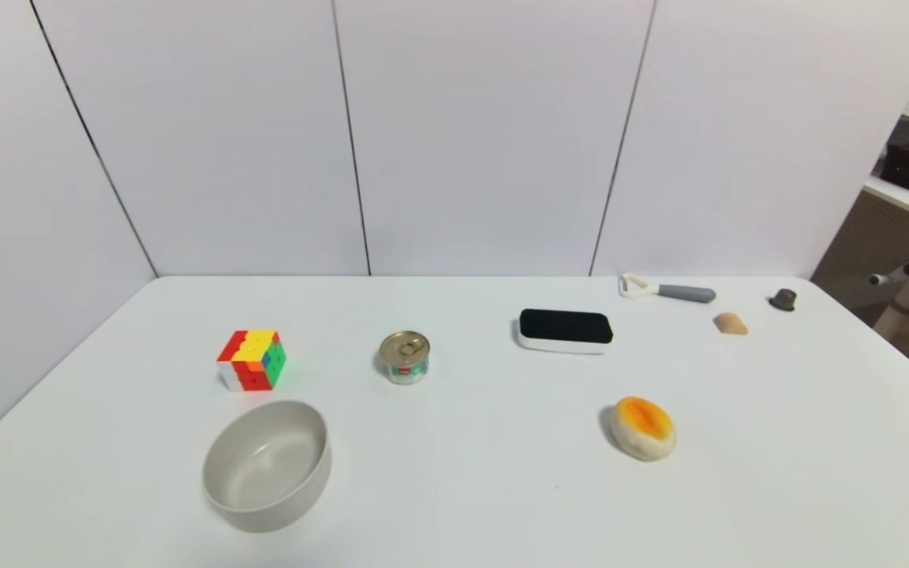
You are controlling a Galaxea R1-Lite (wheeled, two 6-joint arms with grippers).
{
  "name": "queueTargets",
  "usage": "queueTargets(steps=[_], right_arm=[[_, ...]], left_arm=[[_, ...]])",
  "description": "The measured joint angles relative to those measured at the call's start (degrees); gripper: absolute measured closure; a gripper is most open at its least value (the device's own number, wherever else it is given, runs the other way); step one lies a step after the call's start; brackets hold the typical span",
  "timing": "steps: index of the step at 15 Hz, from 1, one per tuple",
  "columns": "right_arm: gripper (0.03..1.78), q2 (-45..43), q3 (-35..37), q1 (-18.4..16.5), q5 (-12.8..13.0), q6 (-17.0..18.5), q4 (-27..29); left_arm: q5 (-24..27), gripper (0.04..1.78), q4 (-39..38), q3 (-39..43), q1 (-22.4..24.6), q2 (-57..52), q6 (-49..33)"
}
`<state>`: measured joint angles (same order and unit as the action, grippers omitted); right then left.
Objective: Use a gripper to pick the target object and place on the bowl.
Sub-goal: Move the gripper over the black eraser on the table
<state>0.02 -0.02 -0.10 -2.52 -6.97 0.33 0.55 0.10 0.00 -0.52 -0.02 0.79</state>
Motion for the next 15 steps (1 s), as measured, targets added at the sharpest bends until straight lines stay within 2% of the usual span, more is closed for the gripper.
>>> queueTargets(steps=[15], right_arm=[[0.04, 0.0, 0.02, 0.0, 0.0, 0.0, 0.02]], left_arm=[[-0.37, 0.13, 0.0, 0.0, 0.09, 0.02, -0.27]])
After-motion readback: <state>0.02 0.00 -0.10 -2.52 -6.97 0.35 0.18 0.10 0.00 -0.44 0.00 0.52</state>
